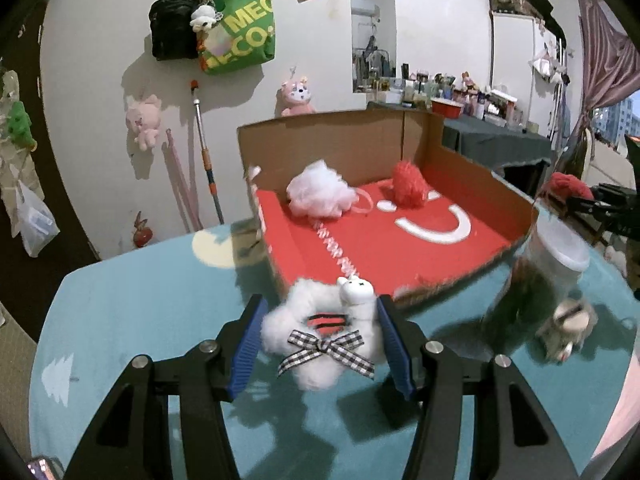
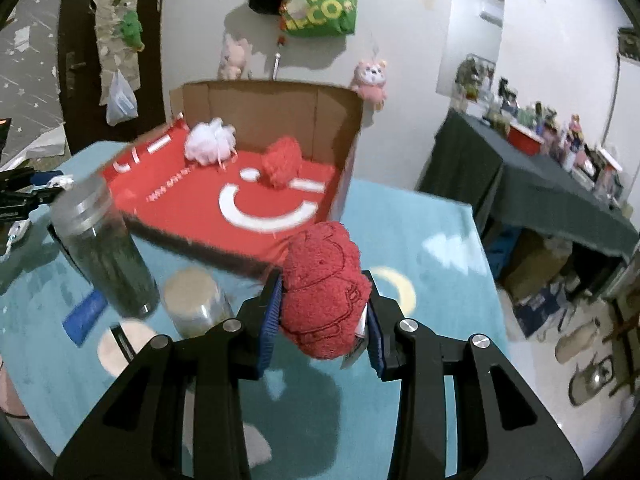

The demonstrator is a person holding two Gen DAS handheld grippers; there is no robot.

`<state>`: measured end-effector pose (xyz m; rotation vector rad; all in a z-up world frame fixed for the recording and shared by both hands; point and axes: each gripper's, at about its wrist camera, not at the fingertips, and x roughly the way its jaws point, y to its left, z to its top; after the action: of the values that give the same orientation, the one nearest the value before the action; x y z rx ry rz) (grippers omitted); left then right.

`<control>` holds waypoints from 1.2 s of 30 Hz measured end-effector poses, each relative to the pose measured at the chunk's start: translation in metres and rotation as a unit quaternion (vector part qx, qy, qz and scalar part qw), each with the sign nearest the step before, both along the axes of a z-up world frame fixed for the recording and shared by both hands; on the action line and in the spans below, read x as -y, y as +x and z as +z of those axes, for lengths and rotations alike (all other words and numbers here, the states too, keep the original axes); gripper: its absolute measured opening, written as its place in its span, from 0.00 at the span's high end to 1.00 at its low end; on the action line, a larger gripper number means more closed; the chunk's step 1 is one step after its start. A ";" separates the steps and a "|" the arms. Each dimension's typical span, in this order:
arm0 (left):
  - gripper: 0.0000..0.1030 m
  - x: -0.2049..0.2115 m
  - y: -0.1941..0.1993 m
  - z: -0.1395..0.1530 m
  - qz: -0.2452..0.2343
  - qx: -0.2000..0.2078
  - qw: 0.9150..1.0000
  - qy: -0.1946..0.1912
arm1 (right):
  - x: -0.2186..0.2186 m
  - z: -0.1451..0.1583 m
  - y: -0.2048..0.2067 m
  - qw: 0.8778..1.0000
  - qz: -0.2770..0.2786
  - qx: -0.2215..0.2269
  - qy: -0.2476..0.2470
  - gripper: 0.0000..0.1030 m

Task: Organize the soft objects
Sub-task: 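Lift the bunny hair tie and red knitted pad and carry both toward the box, then lower both items into the box and open both tools to release them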

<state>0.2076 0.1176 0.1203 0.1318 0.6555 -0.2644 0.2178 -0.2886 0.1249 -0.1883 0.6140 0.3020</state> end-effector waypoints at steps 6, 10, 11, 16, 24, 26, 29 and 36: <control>0.44 0.018 0.040 0.012 -0.005 -0.014 1.000 -0.008 | -0.021 0.026 0.024 0.999 0.024 0.023 0.002 0.66; 0.44 0.034 0.070 0.013 -0.008 -0.038 0.999 -0.011 | -0.038 0.034 0.056 0.999 0.037 0.011 0.016 0.66; 0.44 0.038 0.077 0.013 -0.007 -0.044 0.999 -0.007 | -0.043 0.034 0.064 0.999 0.039 0.004 0.019 0.66; 0.44 0.059 0.120 -0.001 0.000 -0.100 0.995 0.021 | -0.069 0.026 0.121 0.997 0.034 -0.067 0.024 0.66; 0.44 0.071 0.170 -0.036 0.030 -0.161 0.984 0.065 | -0.092 -0.017 0.202 0.977 -0.018 -0.214 0.009 0.66; 0.44 0.070 0.179 -0.042 0.036 -0.178 0.981 0.062 | -0.098 -0.026 0.210 0.975 -0.024 -0.221 -0.015 0.66; 0.44 0.070 0.188 -0.052 0.051 -0.186 0.978 0.078 | -0.104 -0.039 0.221 0.971 -0.027 -0.235 -0.033 0.66; 0.43 0.067 0.200 -0.070 0.066 -0.201 0.973 0.090 | -0.112 -0.058 0.242 0.966 -0.037 -0.245 -0.074 0.64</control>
<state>0.4073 0.0502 0.0499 0.2112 1.0877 -0.1016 0.4597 -0.1770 0.0666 -0.2348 1.1325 0.2294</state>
